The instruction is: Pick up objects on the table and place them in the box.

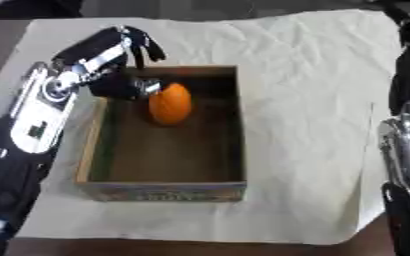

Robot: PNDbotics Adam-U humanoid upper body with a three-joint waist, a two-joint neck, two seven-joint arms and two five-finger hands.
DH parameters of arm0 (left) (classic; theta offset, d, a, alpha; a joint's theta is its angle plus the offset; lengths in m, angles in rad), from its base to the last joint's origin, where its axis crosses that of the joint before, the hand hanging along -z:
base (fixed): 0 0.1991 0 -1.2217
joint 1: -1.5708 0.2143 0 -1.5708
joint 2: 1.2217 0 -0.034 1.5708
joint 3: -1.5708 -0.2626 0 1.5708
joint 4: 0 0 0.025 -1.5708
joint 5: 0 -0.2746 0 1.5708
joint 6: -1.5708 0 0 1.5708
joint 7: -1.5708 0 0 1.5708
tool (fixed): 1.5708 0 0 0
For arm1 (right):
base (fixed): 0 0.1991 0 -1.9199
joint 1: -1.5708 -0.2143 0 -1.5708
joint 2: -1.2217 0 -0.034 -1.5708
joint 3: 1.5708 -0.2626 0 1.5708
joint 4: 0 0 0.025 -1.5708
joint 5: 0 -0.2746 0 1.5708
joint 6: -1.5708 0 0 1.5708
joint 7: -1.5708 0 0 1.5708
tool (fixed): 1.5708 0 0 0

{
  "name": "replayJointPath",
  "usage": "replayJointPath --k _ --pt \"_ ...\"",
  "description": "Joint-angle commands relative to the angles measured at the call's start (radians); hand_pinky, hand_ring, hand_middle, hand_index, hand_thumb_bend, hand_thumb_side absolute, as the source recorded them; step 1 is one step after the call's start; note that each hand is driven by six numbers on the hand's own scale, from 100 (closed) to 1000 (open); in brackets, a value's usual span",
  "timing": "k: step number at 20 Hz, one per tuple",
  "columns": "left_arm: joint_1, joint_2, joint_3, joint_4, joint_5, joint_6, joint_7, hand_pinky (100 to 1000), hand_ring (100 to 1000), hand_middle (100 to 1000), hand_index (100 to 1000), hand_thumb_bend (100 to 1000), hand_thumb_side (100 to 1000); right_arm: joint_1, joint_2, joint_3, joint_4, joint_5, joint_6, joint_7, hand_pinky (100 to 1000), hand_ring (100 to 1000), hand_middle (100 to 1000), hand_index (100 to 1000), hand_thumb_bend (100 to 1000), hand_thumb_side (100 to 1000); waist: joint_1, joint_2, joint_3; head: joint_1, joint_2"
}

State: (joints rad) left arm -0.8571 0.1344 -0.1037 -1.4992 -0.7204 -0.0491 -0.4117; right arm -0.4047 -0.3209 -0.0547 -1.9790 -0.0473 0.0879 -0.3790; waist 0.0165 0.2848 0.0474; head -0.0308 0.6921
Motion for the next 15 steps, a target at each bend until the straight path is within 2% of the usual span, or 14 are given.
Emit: replayJointPath --k 1,2,4,6,8,9,10,15 --pt "0.008 0.028 0.044 -0.126 0.188 0.092 0.134 266 537 625 727 185 806 -0.014 -0.008 -0.004 -0.021 0.006 -0.003 -0.002 870 1000 526 815 100 1000 -0.003 -0.026 0.006 -0.011 -0.004" --pt "0.021 0.034 0.057 -0.156 0.255 0.116 0.183 270 534 624 725 118 794 -0.014 -0.007 -0.003 -0.021 0.007 -0.004 -0.001 870 1000 526 815 100 1000 -0.003 -0.027 0.011 -0.015 -0.005" --pt "0.051 0.054 0.076 -0.208 0.379 0.142 0.281 270 524 604 700 100 789 -0.015 -0.007 -0.004 -0.021 0.008 -0.006 -0.002 869 1000 527 815 100 1000 -0.004 -0.028 0.019 -0.022 -0.006" --pt "0.087 0.081 0.092 -0.241 0.493 0.133 0.369 270 514 597 690 100 778 -0.018 -0.006 -0.004 -0.021 0.009 -0.009 -0.003 868 1000 527 815 100 1000 -0.005 -0.029 0.029 -0.031 -0.005" --pt "0.129 0.111 0.120 -0.265 0.586 0.102 0.450 288 513 602 687 100 768 -0.023 -0.008 -0.004 -0.021 0.013 -0.014 -0.004 866 1000 529 814 100 1000 -0.005 -0.031 0.040 -0.038 -0.003" --pt "0.147 0.118 0.133 -0.276 0.622 0.085 0.486 302 515 604 686 100 840 -0.026 -0.009 -0.004 -0.021 0.019 -0.017 -0.004 865 1000 530 814 100 1000 -0.005 -0.032 0.043 -0.039 -0.002" --pt "0.166 0.124 0.148 -0.292 0.662 0.062 0.522 320 518 607 688 100 760 -0.028 -0.009 -0.003 -0.021 0.025 -0.021 -0.004 864 1000 531 816 100 1000 -0.005 -0.032 0.046 -0.039 -0.002" --pt "0.259 0.154 0.212 -0.379 0.765 -0.063 0.651 426 557 651 735 100 808 -0.041 -0.013 0.006 -0.021 0.065 -0.058 -0.003 862 1000 553 829 100 1000 -0.005 -0.034 0.058 -0.037 -0.001"
